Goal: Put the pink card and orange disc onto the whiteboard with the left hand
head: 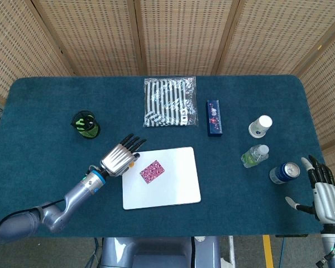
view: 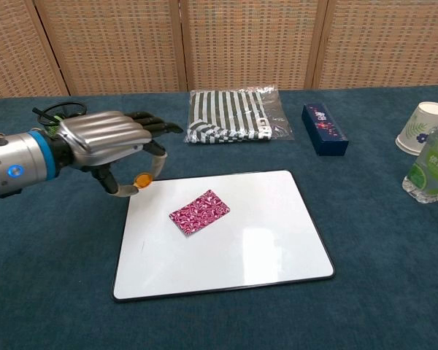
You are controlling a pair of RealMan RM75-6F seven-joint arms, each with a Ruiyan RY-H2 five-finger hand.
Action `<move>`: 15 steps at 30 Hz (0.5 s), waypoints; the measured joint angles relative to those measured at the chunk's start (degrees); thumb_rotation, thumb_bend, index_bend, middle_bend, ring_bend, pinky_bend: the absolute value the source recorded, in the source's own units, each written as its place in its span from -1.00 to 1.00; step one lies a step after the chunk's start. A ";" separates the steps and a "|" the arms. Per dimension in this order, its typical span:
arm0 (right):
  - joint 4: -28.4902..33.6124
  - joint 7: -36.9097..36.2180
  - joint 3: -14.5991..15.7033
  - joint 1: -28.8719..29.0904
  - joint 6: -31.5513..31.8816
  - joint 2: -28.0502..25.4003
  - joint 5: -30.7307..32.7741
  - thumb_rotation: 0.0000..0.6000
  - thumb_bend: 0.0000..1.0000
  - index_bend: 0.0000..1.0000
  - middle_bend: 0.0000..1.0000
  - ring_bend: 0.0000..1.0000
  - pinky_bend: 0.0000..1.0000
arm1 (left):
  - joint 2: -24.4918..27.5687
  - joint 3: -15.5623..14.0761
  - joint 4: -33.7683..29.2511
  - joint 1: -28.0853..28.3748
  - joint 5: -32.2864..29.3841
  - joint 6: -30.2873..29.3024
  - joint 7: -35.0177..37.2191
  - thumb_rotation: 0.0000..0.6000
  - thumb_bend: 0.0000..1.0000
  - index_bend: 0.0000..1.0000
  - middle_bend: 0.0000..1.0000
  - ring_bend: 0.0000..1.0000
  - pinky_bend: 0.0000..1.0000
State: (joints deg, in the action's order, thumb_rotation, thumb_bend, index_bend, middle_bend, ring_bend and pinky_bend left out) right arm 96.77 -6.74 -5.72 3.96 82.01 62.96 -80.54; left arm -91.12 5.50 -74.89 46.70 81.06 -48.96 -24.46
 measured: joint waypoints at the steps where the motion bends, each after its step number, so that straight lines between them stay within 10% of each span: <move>1: -0.01 -0.09 0.00 0.00 -0.02 -0.02 0.00 1.00 -1.00 -1.00 -1.00 -1.00 -1.00 | -1.07 0.43 -0.34 0.60 -1.04 0.65 -1.53 1.00 -0.35 0.12 -1.00 -1.00 -1.00; 12: -0.15 -1.67 -0.05 0.01 -0.48 -0.38 0.28 1.00 -1.00 -1.00 -1.00 -1.00 -1.00 | -8.29 2.20 2.75 4.03 -7.80 4.40 -7.68 1.00 -0.36 0.11 -1.00 -1.00 -1.00; 15: -0.09 -1.93 -0.07 -0.02 -0.46 -0.40 0.31 1.00 -1.00 -1.00 -1.00 -1.00 -1.00 | -9.20 2.52 3.73 4.70 -8.71 4.64 -7.80 1.00 -0.40 -0.17 -1.00 -1.00 -1.00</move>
State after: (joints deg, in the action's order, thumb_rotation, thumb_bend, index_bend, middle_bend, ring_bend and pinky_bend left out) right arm 96.68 -8.67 -5.79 3.93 81.55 62.57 -80.23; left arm -100.32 8.03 -71.16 51.40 72.35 -44.32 -32.26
